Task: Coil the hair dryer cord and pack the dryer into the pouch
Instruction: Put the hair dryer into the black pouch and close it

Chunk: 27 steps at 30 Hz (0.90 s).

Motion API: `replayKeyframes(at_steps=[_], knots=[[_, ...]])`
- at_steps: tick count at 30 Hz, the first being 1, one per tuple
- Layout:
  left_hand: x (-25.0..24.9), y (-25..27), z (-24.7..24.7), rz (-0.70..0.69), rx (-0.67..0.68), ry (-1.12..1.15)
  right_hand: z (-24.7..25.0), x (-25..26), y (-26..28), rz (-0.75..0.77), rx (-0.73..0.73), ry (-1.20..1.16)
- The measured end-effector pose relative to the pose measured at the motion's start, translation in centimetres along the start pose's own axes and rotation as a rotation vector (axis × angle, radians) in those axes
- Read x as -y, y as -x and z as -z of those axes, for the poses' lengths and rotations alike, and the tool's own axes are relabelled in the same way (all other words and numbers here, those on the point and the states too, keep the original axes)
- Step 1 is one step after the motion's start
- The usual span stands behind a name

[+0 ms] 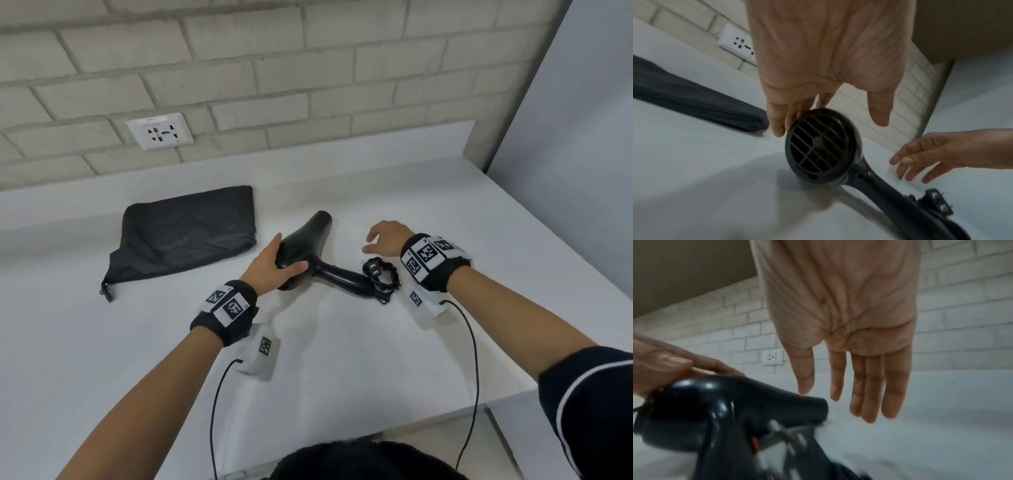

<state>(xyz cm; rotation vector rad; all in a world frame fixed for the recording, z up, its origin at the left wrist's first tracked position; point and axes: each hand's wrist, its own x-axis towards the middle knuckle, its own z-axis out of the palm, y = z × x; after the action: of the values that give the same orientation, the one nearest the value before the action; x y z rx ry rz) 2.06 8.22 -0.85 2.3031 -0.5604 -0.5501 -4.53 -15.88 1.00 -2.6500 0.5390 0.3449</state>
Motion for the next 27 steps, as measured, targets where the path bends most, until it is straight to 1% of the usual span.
replayKeyframes(at_steps=[2,4,8,11,13,15,18,20,22,24,26,27], knots=[[0.6,0.3,1.1,0.04,0.0,0.114,0.6,2.8,-0.2,0.071,-0.095,-0.052],[1.5,0.9,2.6,0.059,-0.028,0.147,1.1,6.6,-0.6,0.156,-0.139,-0.109],[4.2,1.9,6.3,0.09,-0.156,0.219,0.6,14.9,-1.8,0.314,-0.127,-0.171],[7.0,2.4,9.3,0.155,-0.284,0.294,-0.9,20.3,-3.2,0.361,-0.083,-0.183],[9.1,2.6,11.2,0.199,-0.376,0.321,-2.1,23.1,-4.2,0.335,-0.055,-0.17],[11.4,2.5,13.0,0.261,-0.473,0.329,-3.3,25.1,-5.4,0.271,-0.002,-0.19],[14.2,1.9,15.1,0.356,-0.567,0.268,-5.2,26.9,-7.5,0.109,0.063,-0.251],[15.7,1.2,16.3,0.416,-0.587,0.189,-6.3,27.3,-8.7,-0.008,0.061,-0.295],[17.1,0.4,17.2,0.473,-0.6,0.145,-7.3,27.2,-9.8,-0.075,0.06,-0.327],[18.3,-0.5,17.9,0.546,-0.608,0.11,-8.2,26.8,-10.8,-0.078,0.085,-0.346],[19.2,-1.2,18.3,0.627,-0.582,0.047,-9.0,26.6,-11.0,-0.057,0.075,-0.259],[19.7,-1.7,18.5,0.66,-0.563,0.015,-9.2,26.6,-10.9,-0.052,0.042,-0.162]])
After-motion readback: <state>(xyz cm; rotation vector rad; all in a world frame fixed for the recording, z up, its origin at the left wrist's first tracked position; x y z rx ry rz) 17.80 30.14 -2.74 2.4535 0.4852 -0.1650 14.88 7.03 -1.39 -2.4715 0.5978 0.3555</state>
